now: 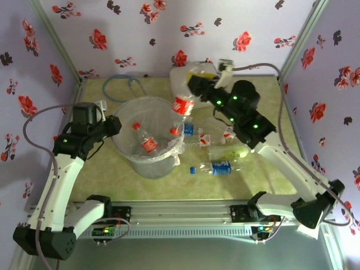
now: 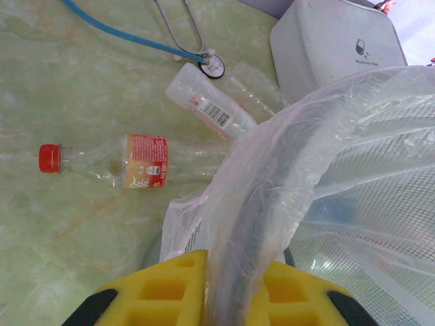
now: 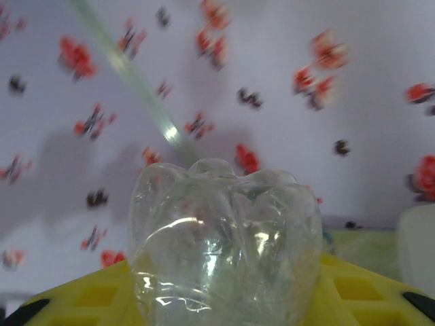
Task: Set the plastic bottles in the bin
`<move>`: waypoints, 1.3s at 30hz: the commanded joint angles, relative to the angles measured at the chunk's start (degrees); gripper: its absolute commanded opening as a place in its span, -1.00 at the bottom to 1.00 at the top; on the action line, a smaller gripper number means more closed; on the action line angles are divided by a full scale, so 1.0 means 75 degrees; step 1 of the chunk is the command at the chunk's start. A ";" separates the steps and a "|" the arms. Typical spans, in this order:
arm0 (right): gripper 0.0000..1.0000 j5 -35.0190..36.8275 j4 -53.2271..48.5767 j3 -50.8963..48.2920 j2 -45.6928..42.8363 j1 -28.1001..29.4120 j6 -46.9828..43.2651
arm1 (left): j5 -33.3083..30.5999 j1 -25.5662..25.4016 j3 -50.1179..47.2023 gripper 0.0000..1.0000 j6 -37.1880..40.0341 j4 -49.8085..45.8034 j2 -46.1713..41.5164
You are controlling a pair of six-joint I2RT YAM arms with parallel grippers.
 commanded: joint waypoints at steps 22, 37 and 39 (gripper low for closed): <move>0.35 -0.0192 -0.0688 0.0085 0.1346 0.1654 -0.2748 | 0.0056 -0.0077 -0.0092 -1.00 0.0022 0.0569 0.0187; 0.99 0.1398 -0.1415 -0.0120 0.0176 0.1349 -0.2663 | 0.0056 -0.0076 -0.0183 -1.00 -0.0009 0.0615 0.0053; 0.99 0.1570 -0.1564 -0.0413 -0.0186 0.0970 -0.2178 | 0.0057 -0.0076 -0.0208 -1.00 0.0004 0.0616 0.0036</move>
